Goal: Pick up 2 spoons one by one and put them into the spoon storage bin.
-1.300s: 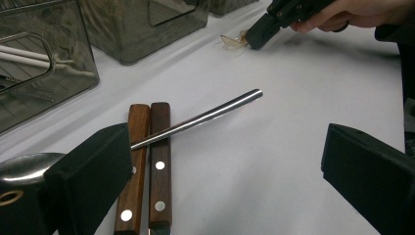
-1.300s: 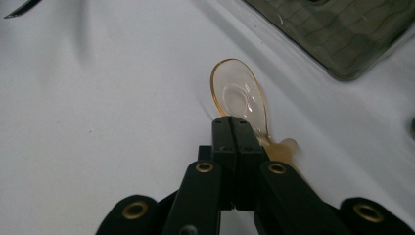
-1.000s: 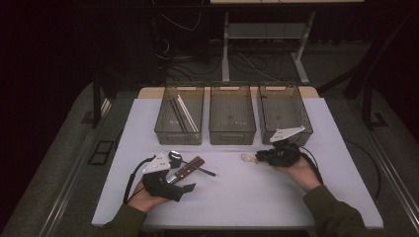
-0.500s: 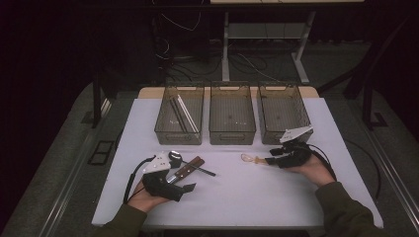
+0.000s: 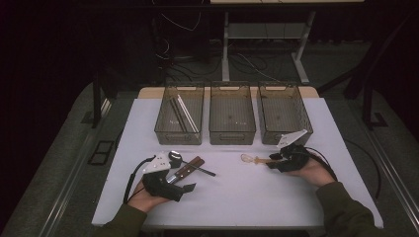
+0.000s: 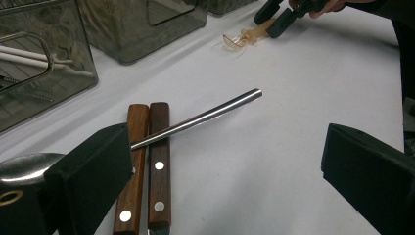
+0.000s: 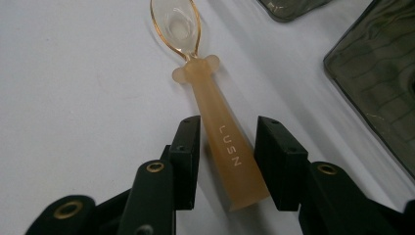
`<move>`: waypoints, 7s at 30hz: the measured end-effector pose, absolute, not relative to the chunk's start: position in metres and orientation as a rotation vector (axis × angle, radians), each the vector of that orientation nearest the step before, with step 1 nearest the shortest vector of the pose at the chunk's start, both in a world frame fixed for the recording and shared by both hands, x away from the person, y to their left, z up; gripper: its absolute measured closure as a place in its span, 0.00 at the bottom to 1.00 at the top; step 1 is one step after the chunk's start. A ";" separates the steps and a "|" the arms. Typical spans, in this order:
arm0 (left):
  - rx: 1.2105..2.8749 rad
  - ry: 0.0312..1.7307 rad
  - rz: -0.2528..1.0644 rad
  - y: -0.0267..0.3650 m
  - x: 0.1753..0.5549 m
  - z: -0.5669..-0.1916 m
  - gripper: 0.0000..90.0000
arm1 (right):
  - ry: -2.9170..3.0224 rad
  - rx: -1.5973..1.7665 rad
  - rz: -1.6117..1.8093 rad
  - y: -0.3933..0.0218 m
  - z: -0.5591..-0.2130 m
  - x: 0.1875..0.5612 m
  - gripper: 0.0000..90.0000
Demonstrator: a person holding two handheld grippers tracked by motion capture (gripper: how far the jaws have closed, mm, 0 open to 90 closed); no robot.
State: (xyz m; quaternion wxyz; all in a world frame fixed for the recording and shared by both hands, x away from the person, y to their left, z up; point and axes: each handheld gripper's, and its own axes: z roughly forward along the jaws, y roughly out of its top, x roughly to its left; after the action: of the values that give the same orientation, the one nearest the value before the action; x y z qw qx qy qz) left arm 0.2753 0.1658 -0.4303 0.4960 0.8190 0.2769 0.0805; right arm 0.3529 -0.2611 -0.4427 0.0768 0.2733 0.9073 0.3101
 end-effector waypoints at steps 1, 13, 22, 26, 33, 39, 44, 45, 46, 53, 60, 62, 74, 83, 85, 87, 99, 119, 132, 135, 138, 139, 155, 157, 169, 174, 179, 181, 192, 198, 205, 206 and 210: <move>1.986 0.671 0.195 0.166 0.275 -0.430 0.04 | 2.718 0.812 0.932 -0.261 -0.443 0.353 0.71; 1.984 0.669 0.196 0.166 0.275 -0.430 0.04 | 2.734 0.772 0.924 -0.259 -0.442 0.350 0.82; 1.984 0.665 0.198 0.166 0.275 -0.430 0.04 | 2.739 0.790 0.935 -0.259 -0.440 0.351 0.83; 1.983 0.664 0.197 0.166 0.275 -0.430 0.04 | 2.726 0.798 0.986 -0.261 -0.432 0.349 0.83; 1.984 0.664 0.198 0.166 0.275 -0.429 0.04 | 2.692 0.805 1.072 -0.264 -0.418 0.345 0.83; 1.985 0.667 0.197 0.166 0.275 -0.430 0.04 | 2.651 0.821 1.155 -0.265 -0.404 0.343 0.83; 1.985 0.669 0.198 0.166 0.275 -0.430 0.04 | 2.619 0.847 1.185 -0.264 -0.393 0.344 0.83; 1.986 0.669 0.198 0.166 0.275 -0.430 0.04 | 2.615 0.851 1.181 -0.264 -0.391 0.345 0.83; 1.986 0.669 0.198 0.166 0.275 -0.430 0.04 | 2.609 0.862 1.172 -0.263 -0.389 0.345 0.83; 1.985 0.673 0.197 0.166 0.276 -0.430 0.04 | 2.566 0.928 1.174 -0.258 -0.378 0.350 0.83; 1.983 0.674 0.195 0.165 0.276 -0.430 0.04 | 2.521 0.983 1.191 -0.253 -0.367 0.357 0.82; 1.983 0.673 0.195 0.166 0.276 -0.430 0.04 | 2.508 0.994 1.204 -0.252 -0.363 0.359 0.82; 1.980 0.671 0.190 0.166 0.277 -0.430 0.04 | 2.470 1.037 1.181 -0.227 -0.349 0.390 0.82; 1.973 0.670 0.185 0.166 0.276 -0.430 0.04 | 2.487 1.078 1.136 -0.201 -0.347 0.419 0.82; 1.972 0.670 0.184 0.166 0.276 -0.430 0.04 | 2.488 1.090 1.125 -0.195 -0.349 0.425 0.82; 1.971 0.668 0.184 0.166 0.276 -0.430 0.04 | 2.497 1.101 1.101 -0.189 -0.350 0.431 0.82; 1.970 0.660 0.185 0.166 0.276 -0.429 0.04 | 2.569 1.125 0.918 -0.162 -0.369 0.461 0.82; 1.962 0.661 0.183 0.165 0.276 -0.429 0.04 | 2.534 1.191 0.937 -0.158 -0.377 0.466 0.59; 1.975 0.661 0.186 0.165 0.276 -0.429 0.04 | 2.464 1.142 1.141 -0.185 -0.358 0.436 0.36; 1.977 0.663 0.187 0.165 0.276 -0.430 0.04 | 2.439 1.148 1.187 -0.194 -0.356 0.427 0.31; 1.979 0.665 0.189 0.165 0.276 -0.430 0.04 | 2.413 1.117 1.194 -0.201 -0.356 0.416 0.28; 1.978 0.666 0.188 0.165 0.276 -0.430 0.04 | 2.410 1.106 1.197 -0.204 -0.356 0.412 0.26; 1.990 0.678 0.194 0.165 0.276 -0.430 0.03 | 2.328 1.074 1.300 -0.239 -0.385 0.348 0.19; 1.989 0.681 0.192 0.166 0.277 -0.430 0.04 | 2.319 1.083 1.277 -0.243 -0.391 0.343 0.16; 1.986 0.695 0.196 0.169 0.277 -0.428 0.10 | 2.319 1.075 1.289 -0.264 -0.422 0.304 0.16; 1.974 0.698 0.191 0.170 0.276 -0.426 0.19 | 2.323 1.083 1.337 -0.272 -0.432 0.293 0.16; 1.963 0.705 0.197 0.173 0.275 -0.421 0.37 | 2.338 1.065 1.348 -0.277 -0.436 0.280 0.16; 1.970 0.699 0.193 0.172 0.276 -0.418 0.47 | 2.333 1.067 1.340 -0.281 -0.437 0.275 0.16; 2.109 0.728 0.087 0.149 0.292 -0.421 0.99 | 2.324 1.077 1.302 -0.286 -0.441 0.268 0.16; 2.155 0.696 0.089 0.136 0.296 -0.422 0.99 | 2.315 1.073 1.310 -0.286 -0.440 0.268 0.16; 2.192 0.670 0.104 0.122 0.301 -0.426 0.99 | 2.315 1.078 1.307 -0.286 -0.440 0.269 0.16; 2.197 0.678 0.100 0.120 0.301 -0.427 0.99 | 2.314 1.079 1.308 -0.286 -0.440 0.269 0.16; 2.213 0.675 0.097 0.113 0.304 -0.431 0.99 | 2.317 1.080 1.307 -0.286 -0.441 0.269 0.16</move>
State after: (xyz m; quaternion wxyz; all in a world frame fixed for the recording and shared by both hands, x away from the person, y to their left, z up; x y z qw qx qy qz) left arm 0.3045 0.1129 -0.4308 0.4015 0.8752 0.2670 0.0385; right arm 0.2694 -0.2855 -0.4405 0.1348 0.3728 0.7996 0.4511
